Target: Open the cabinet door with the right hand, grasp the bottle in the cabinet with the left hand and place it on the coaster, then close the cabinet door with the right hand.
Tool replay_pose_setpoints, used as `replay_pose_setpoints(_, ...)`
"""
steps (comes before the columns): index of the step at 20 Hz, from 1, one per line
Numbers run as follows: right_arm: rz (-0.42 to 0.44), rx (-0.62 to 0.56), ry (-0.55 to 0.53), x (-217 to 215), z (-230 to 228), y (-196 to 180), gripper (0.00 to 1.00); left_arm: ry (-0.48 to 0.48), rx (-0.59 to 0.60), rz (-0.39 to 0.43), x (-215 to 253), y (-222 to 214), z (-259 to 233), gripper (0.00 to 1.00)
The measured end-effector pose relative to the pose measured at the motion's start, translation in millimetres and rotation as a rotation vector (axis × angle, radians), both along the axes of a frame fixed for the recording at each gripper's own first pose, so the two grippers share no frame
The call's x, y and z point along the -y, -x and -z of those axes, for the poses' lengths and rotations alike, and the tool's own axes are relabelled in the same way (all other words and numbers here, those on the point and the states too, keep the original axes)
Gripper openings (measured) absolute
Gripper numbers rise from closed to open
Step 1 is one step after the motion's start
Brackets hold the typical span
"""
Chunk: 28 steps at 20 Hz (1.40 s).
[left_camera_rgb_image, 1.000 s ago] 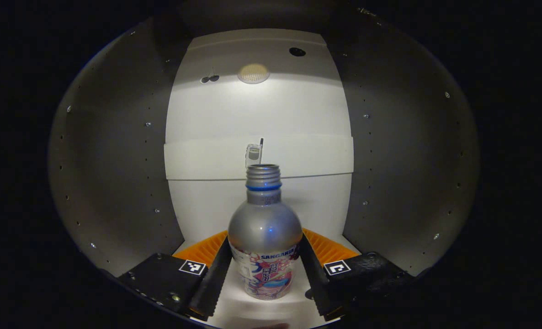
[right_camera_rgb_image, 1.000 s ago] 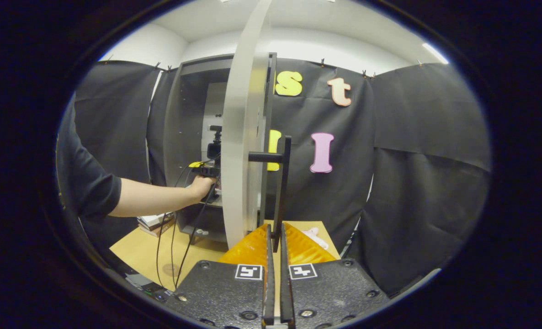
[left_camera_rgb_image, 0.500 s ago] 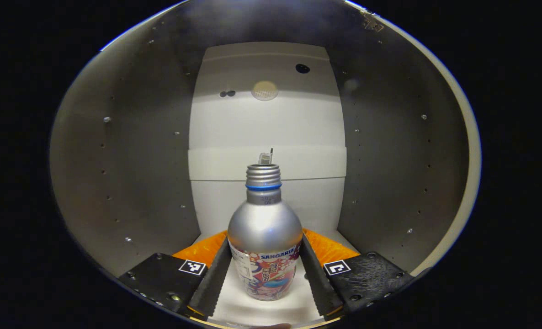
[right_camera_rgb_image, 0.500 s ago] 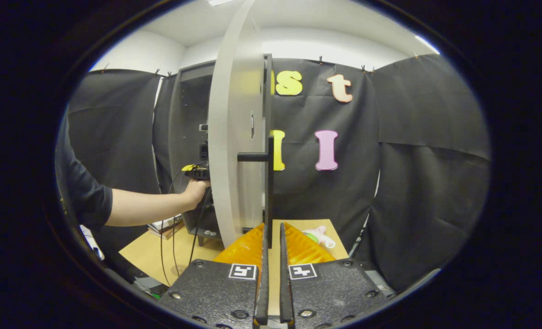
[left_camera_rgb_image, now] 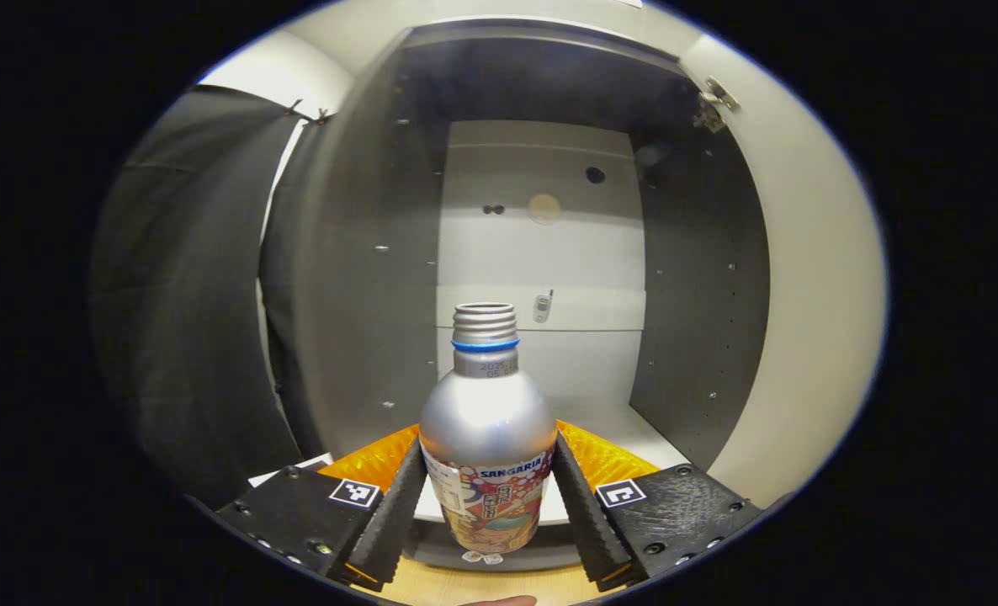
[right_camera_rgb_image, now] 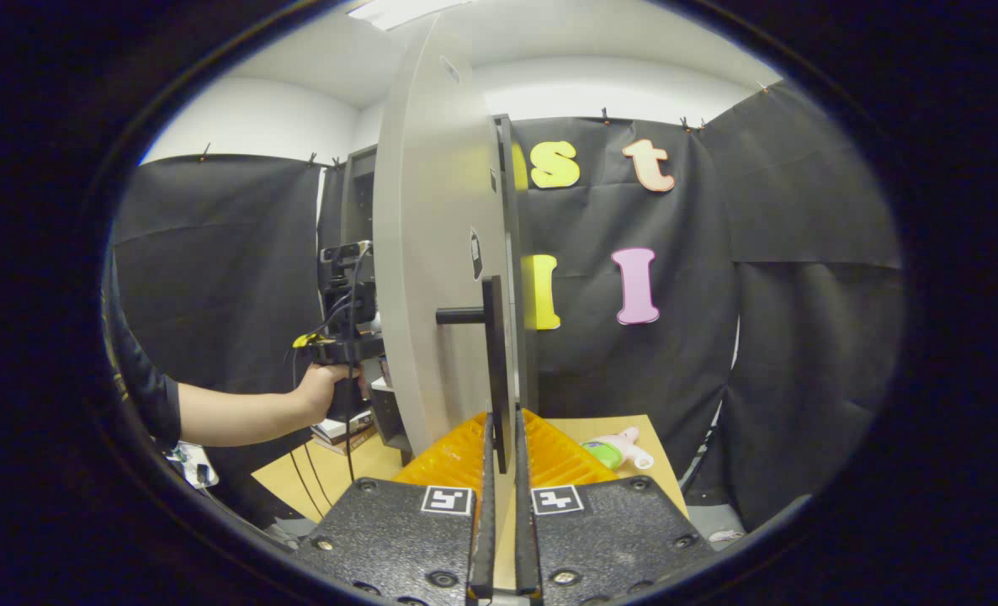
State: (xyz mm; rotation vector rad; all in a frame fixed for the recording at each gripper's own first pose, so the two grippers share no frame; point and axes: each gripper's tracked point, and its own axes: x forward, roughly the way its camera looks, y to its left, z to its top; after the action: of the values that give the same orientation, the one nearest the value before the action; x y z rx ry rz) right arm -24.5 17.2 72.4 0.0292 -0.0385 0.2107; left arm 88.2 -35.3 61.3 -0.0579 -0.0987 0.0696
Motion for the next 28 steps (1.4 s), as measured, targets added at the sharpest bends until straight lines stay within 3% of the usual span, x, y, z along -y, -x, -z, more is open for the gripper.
replay_pose_setpoints(4, 0.028, 0.016, -0.02, 17, -1, 4, 0.11, 0.027, 0.04, -0.064, -35, 44, 17, 0.78)
replay_pose_setpoints(6, 0.058, 0.046, -0.051, 27, -10, 6, 0.26, 0.008, 0.033, -0.077, -45, 61, 36, 0.78)
replay_pose_setpoints(10, 0.152, 0.087, -0.079, 53, -18, 5, 0.95, -0.068, 0.025, -0.073, -48, 84, 74, 0.78)
replay_pose_setpoints(11, 0.165, 0.083, -0.08, 57, -17, 3, 0.92, -0.074, 0.022, -0.074, -47, 88, 83, 0.78)
replay_pose_setpoints(13, 0.2, 0.076, -0.084, 64, -16, 0, 0.97, -0.069, 0.0, -0.076, -47, 96, 103, 0.78)
replay_pose_setpoints(18, 0.288, 0.081, -0.097, 81, -15, -2, 0.98, -0.078, -0.055, -0.089, -55, 109, 159, 0.78)
replay_pose_setpoints(22, 0.323, 0.019, -0.073, 85, -4, -13, 0.98, -0.118, -0.093, -0.117, -72, 120, 209, 0.78)
replay_pose_setpoints(28, 0.463, 0.038, -0.077, 111, -15, -19, 0.99, -0.18, -0.11, -0.101, -75, 116, 275, 0.78)
